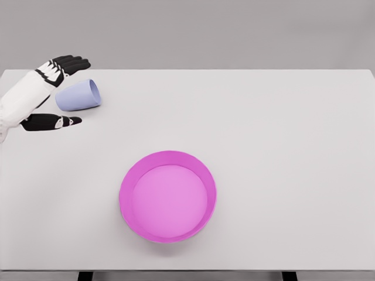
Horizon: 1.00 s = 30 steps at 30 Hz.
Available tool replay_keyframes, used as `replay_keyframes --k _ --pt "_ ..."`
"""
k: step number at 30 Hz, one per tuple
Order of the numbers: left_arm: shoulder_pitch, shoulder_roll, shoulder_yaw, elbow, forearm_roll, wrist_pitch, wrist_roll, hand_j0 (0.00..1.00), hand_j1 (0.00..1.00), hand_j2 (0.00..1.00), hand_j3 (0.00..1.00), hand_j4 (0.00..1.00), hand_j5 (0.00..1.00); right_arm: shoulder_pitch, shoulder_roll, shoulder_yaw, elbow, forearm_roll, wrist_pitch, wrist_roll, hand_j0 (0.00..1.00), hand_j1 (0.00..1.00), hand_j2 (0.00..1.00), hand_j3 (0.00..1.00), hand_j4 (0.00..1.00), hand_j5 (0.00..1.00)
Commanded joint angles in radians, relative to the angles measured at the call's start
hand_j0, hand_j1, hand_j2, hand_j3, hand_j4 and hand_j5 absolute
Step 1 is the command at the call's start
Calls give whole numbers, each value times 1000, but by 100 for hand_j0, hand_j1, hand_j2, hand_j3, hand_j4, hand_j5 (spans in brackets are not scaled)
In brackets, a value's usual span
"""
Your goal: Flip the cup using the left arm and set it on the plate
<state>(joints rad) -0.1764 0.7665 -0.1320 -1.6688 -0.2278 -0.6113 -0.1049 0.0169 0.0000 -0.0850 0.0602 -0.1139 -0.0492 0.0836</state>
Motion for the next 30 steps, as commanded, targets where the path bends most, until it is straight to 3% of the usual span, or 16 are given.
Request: replay_keyframes --k 1,17,19,27,30 --pt "0 2 2 0 1 0 1 100 100 100 100 100 100 0 0 1 0 2 -1 -1 100 100 100 100 100 100" --pt "-3 10 -38 26 -13 0 1 100 100 100 100 100 100 2 0 -1 3 0 3 4 100 100 100 100 100 100" --pt "-14 25 -52 50 -53 0 1 100 100 100 100 100 100 2 0 -1 3 0 3 4 100 100 100 100 100 100" --pt "-55 11 -70 66 -58 0 7 100 100 100 100 100 100 2 0 -1 3 0 3 4 100 100 100 100 100 100" --pt "-72 11 -98 64 -39 128 7 100 100 100 100 100 100 2 0 -1 3 0 3 4 100 100 100 100 100 100"
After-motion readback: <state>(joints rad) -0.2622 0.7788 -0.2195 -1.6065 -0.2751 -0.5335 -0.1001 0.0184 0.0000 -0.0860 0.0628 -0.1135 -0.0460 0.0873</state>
